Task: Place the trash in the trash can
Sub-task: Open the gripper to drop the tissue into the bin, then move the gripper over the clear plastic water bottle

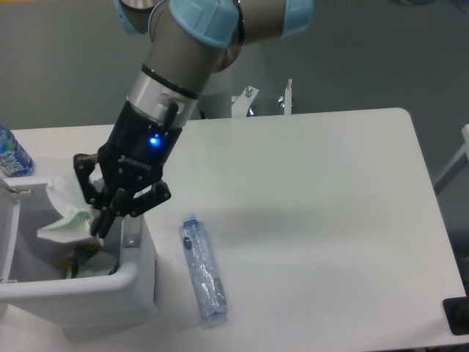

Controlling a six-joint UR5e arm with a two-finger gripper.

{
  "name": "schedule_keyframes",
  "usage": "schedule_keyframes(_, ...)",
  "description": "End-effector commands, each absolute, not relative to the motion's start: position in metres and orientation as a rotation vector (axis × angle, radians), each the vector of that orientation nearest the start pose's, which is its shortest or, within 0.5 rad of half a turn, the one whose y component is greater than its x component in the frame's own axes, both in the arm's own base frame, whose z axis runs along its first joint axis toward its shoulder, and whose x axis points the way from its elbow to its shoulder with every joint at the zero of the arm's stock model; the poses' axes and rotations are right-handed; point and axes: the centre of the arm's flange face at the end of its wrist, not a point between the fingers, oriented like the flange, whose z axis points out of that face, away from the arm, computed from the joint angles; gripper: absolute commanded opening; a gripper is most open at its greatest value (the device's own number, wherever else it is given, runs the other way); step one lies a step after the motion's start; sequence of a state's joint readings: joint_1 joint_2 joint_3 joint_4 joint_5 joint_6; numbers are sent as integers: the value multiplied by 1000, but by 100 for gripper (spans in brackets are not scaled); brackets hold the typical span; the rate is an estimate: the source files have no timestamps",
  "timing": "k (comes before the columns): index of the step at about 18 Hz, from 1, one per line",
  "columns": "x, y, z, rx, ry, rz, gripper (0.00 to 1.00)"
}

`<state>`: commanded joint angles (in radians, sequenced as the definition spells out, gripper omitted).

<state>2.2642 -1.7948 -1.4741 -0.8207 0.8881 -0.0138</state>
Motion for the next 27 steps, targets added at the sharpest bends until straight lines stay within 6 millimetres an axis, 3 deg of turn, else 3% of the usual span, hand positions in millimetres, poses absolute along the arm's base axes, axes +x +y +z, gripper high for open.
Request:
schedule_keyframes(4, -248, 593, 524, -2262, -582, -419, 100)
schedule_keyframes(9, -302, 570, 510, -2334, -843, 48, 100)
schedule_keyframes(12, -353, 550, 509, -2269, -1018, 102, 100)
schedule_keyframes(14, -379, 552, 504, -2257, -1046, 114, 100)
schedule_keyframes(19, -414, 572, 425, -2365, -1082, 80, 100)
schedule_keyframes(24, -411, 595, 348, -2497, -1061, 22, 100)
schedule_keyframes(27, -406, 610, 313, -2565, -1013, 2, 100)
